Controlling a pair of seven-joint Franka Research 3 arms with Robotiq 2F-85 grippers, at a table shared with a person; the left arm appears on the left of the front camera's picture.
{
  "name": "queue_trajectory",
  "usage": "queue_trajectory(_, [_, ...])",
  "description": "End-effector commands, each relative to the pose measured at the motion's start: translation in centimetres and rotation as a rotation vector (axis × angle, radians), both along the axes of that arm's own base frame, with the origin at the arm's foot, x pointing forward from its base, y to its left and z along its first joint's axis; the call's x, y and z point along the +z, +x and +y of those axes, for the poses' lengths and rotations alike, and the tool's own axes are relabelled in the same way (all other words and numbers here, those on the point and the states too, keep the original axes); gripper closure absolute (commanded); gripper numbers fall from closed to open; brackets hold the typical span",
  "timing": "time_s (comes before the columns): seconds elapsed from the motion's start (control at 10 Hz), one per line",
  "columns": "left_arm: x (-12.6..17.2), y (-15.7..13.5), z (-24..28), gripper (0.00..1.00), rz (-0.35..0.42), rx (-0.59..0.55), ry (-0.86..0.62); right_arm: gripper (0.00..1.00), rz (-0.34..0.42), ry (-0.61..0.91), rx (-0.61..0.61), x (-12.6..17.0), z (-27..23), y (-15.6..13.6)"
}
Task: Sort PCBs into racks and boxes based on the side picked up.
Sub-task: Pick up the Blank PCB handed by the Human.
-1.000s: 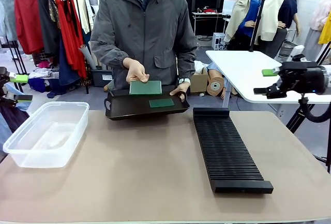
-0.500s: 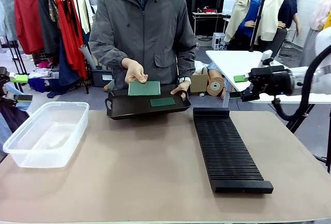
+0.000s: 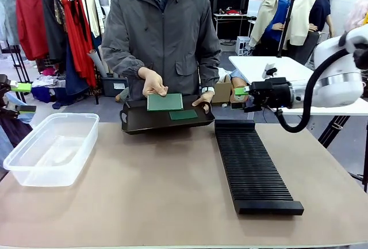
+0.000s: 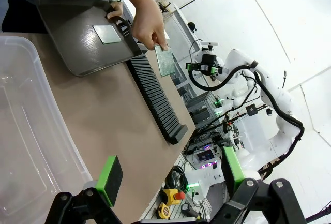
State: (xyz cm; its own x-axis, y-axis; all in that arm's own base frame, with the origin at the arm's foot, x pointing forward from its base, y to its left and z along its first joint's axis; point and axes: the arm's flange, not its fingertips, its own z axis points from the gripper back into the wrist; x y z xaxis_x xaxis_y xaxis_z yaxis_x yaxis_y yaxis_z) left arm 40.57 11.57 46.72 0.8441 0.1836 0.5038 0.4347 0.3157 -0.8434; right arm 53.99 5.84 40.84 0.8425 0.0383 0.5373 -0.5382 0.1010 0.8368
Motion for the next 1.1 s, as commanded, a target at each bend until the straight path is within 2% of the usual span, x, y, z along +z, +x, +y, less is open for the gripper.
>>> queue_trajectory(0.0, [0.1,-0.2,0.0,0.0,-0.001,-0.006,-0.006,0.0,0.011,0.002,0.029,-0.1,2.5,2.4])
queue_trajectory(0.3, [0.1,-0.2,0.0,0.0,-0.001,-0.006,-0.006,0.0,0.009,-0.003,0.069,-0.1,5.7,4.1])
queue_trajectory(0.6, [0.1,-0.2,0.0,0.0,-0.001,-0.006,-0.006,0.0,0.056,-0.014,0.082,-1.1,8.5,5.6])
queue_trajectory(1.0, [0.1,-0.2,0.0,0.0,-0.001,-0.006,-0.006,0.0,0.084,0.035,0.038,-2.3,12.0,7.0])
